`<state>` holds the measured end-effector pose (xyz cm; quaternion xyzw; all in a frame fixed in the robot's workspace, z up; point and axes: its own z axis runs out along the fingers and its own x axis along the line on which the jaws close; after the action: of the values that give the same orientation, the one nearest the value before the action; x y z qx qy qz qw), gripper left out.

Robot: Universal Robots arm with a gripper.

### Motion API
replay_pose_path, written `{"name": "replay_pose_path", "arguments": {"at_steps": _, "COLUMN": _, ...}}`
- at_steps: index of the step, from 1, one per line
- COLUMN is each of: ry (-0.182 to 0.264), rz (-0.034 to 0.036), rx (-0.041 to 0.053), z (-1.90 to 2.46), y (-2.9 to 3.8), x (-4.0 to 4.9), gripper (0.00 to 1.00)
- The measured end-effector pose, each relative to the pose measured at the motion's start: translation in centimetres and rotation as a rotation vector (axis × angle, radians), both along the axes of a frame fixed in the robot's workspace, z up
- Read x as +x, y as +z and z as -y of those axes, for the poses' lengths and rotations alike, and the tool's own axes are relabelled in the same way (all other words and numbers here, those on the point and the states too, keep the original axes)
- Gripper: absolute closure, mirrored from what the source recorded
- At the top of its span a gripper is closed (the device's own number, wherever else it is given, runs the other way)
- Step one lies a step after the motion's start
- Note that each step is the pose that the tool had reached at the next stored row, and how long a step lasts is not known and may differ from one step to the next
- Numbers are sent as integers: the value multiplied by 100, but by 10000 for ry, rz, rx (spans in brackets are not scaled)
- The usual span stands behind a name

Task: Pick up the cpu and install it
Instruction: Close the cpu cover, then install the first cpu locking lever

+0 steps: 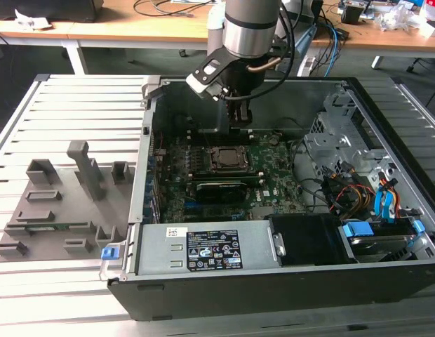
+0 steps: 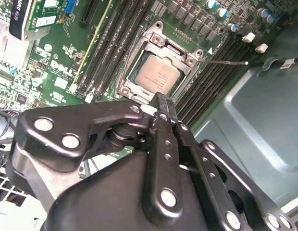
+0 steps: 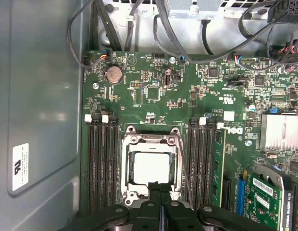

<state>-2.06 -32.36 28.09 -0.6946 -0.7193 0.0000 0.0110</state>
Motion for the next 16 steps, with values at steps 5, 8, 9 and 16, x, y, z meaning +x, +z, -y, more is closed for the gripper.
{"name": "replay_pose_path", "arguments": {"at_steps": 5, "ry": 0, "rz": -1, "rx": 2, "z": 0, "y": 0, "x": 0, "gripper": 89}}
{"name": "replay_pose_path", "arguments": {"at_steps": 8, "ry": 0, "rz": 0, "rx": 3, "z": 0, "y": 0, "x": 0, "gripper": 89}}
{"name": "replay_pose_path", "arguments": {"at_steps": 9, "ry": 0, "rz": 0, "rx": 6, "z": 0, "y": 0, "x": 0, "gripper": 89}}
{"name": "replay_pose_path", "arguments": {"at_steps": 16, "ry": 2053, "rz": -1, "rx": 12, "z": 0, "y": 0, "x": 0, "gripper": 89}}
